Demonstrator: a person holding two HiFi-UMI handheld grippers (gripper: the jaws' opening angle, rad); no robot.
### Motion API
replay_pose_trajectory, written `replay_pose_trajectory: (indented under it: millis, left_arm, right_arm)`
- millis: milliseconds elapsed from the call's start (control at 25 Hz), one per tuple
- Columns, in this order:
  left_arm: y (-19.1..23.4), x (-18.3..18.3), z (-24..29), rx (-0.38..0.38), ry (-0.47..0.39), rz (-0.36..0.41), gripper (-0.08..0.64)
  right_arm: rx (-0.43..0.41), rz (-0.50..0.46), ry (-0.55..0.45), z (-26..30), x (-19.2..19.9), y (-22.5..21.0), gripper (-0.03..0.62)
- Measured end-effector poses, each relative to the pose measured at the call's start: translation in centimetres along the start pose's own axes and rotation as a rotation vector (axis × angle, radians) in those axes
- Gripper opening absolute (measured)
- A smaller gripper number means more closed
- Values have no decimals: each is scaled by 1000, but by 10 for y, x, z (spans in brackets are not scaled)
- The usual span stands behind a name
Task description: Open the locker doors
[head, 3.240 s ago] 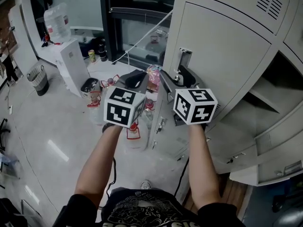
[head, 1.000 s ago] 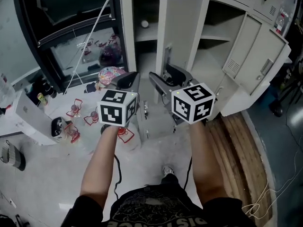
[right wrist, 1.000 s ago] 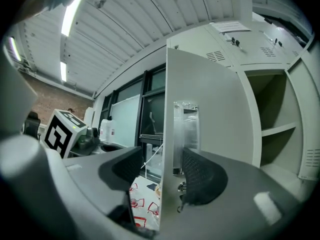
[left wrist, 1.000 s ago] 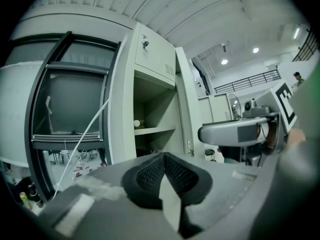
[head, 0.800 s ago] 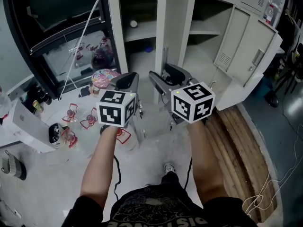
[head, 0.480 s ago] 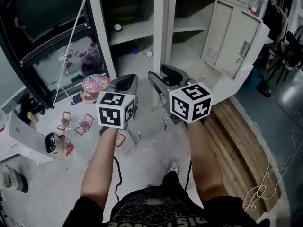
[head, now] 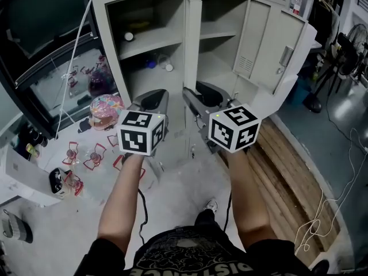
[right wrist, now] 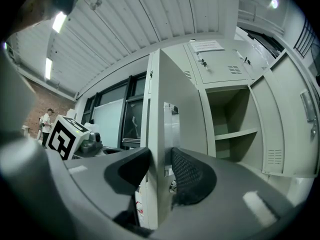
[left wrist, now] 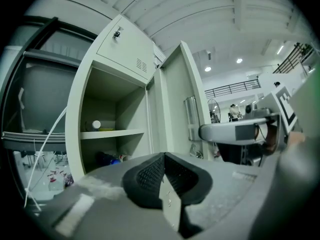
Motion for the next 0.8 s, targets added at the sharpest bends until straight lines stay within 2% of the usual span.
replay_pose_trajectory:
  millis: [240, 560, 800]
  left_arm:
    - [-15, -2, 18, 42, -3, 5, 5]
    - [-46, 1, 49, 117, 7, 9, 5]
    - [-68, 3, 69, 161, 10, 9, 5]
  right_arm:
    - [18, 12, -14, -17, 2, -17, 146]
    - [100, 12, -6, -45, 5, -49, 125]
    - [132, 8, 3, -57, 8, -68, 109]
Point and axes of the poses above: the fingertips, and each gripper's own axes: z forward along the fingers, y to its left, x out of its underside, the point moved 6 cm from there along -z, backward along the fingers, and after that the axes turned 10 degrees about -z, right-handed, at the moved point
